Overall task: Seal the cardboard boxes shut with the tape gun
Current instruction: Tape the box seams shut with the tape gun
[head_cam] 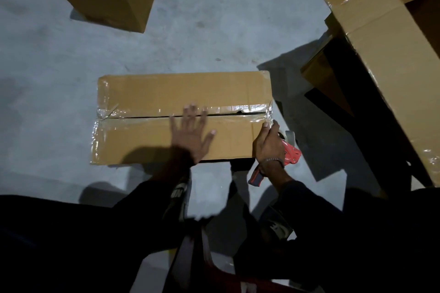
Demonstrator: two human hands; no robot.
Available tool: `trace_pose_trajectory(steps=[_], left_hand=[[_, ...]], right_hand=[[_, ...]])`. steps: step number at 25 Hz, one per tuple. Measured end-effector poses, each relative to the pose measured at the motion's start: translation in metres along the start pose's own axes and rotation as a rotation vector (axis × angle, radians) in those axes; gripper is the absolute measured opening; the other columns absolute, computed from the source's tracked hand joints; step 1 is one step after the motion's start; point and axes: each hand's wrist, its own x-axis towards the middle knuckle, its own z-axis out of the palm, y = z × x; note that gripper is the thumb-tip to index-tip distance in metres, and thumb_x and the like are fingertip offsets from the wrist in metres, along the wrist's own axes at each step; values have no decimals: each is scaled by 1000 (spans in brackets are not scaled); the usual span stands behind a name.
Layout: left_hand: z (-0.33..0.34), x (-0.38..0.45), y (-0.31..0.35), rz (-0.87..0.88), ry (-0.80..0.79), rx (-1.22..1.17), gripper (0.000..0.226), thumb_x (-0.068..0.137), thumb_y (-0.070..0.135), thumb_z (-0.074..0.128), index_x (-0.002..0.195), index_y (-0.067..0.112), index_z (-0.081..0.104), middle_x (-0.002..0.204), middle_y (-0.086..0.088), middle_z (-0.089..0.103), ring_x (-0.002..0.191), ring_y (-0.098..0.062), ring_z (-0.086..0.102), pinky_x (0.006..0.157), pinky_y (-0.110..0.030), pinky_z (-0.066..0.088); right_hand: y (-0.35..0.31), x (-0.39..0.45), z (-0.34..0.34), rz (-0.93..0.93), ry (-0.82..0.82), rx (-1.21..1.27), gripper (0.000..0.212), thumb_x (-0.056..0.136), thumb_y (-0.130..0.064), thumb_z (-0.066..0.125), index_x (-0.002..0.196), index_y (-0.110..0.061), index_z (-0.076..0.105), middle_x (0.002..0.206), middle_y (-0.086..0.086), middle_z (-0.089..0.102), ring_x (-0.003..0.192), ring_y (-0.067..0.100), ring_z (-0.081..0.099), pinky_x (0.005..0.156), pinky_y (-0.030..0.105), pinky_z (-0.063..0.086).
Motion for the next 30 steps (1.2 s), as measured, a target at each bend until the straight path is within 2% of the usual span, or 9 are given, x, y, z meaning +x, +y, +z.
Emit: trace_pose_trajectory(steps=[2,4,10,13,16,18,23,27,30], left_hand=[[-7,2,11,133,-45,16,76,102,71,3,166,30,-9,173,-6,-15,161,-28,-11,121,-70,-7],[-6,-4,-13,64,-37,16,76,103,69,4,167,29,-5,174,-7,-10,161,-28,-5,124,-67,-1],[-7,-45,-165,-714,66,-195,85,104,65,10,166,7,1,173,-19,1,160,-36,3,124,-67,5],[-24,-53,-179,-753,146,-375,82,106,61,26,164,5,10,165,-26,26,143,-47,39,111,-63,37],[-44,-27,-175,-767,184,-411,69,105,63,25,145,8,38,140,-25,54,118,-49,58,96,-59,45],[-57,13,-188,-829,164,-460,66,104,64,24,133,8,45,133,-26,59,117,-50,59,99,-57,43],[-70,97,-241,-891,-15,-834,82,104,67,22,142,3,56,146,-28,54,135,-45,51,116,-49,38],[-70,47,-230,-930,-54,-975,104,88,91,28,139,6,62,142,-23,60,127,-40,59,111,-49,45],[-68,-8,-212,-983,-103,-850,114,82,98,21,130,5,67,137,-28,61,122,-45,60,107,-53,45]], right_hand=[[1,1,-2,-7,-18,4,58,102,-64,12,141,-25,31,107,15,69,95,40,67,85,50,52],[-1,0,-3,-13,-40,-7,60,99,-67,10,141,-28,29,106,16,70,94,42,67,88,54,52],[0,-1,0,-11,-11,-37,59,100,-66,11,143,-29,29,104,14,71,92,42,68,87,56,53],[2,1,1,-22,1,-42,56,103,-62,13,144,-27,30,96,10,68,89,39,67,80,48,52],[3,1,0,-46,1,-28,51,106,-56,17,145,-25,31,90,5,63,82,35,65,71,40,45],[1,2,3,-63,19,-26,51,107,-54,20,149,-27,28,93,5,66,80,31,64,71,40,47],[-1,3,0,-45,33,-48,46,109,-48,24,149,-26,30,86,0,57,71,24,49,69,36,38],[-3,4,2,-27,12,-52,41,108,-51,23,136,-24,35,85,2,58,72,29,54,68,38,40],[1,7,1,-1,-26,-53,40,105,-57,19,122,-24,36,82,5,63,76,33,63,69,42,47]])
